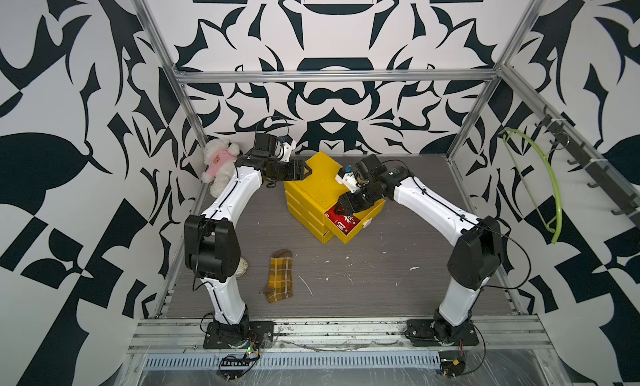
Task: Take the postcards out of the drawer
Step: Pick up the postcard from the drawer.
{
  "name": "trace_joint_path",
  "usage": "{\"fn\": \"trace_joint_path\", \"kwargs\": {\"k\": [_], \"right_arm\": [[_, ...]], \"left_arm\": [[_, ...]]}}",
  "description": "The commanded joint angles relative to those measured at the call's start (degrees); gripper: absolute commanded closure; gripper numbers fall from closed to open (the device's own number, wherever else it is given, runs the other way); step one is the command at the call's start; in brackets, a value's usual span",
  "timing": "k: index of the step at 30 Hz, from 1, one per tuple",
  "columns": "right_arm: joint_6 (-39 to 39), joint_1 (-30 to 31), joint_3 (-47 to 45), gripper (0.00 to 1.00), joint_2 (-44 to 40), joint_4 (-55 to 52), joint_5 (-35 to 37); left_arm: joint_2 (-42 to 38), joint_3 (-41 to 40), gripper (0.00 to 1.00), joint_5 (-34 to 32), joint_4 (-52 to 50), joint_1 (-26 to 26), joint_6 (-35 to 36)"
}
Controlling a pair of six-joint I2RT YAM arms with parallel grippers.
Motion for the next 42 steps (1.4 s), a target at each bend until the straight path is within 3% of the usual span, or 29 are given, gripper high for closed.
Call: {"fn": "trace_joint_path", "kwargs": {"k": [1,20,31,34,38,42], "right_arm": [[2.8,1.0,-1.8,0.49,-0.8,3.1,-4.7],[5.3,-0.6,-1.3,0.73,-3.7,1.2,0.4],[10.4,-1.4,1.6,0.82,-2.6,-2.4,-0.7],[9.4,-1.5,1.6,0.78,-2.1,-3.9,-0.7],[7.7,-1.4,1.9,0.62,-2.3,-4.1,3.4],[5.2,-1.4,3.0,0.61,-0.8,-4.7,8.1]], "left_arm": [[3.6,-1.3,0.21,-4.6,-7.4,-0.1,1.4],[3.6,-1.4,0.21,-4.6,-7.5,-0.1,1.4],[3.5,-1.3,0.21,-4.5,-7.6,-0.1,1.3],[3.5,-1.3,0.21,-4.5,-7.6,-0.1,1.4],[3.5,-1.4,0.21,-4.4,-7.5,-0.1,1.5],[3.5,-1.3,0.21,-4.2,-7.6,-0.1,1.3]]}}
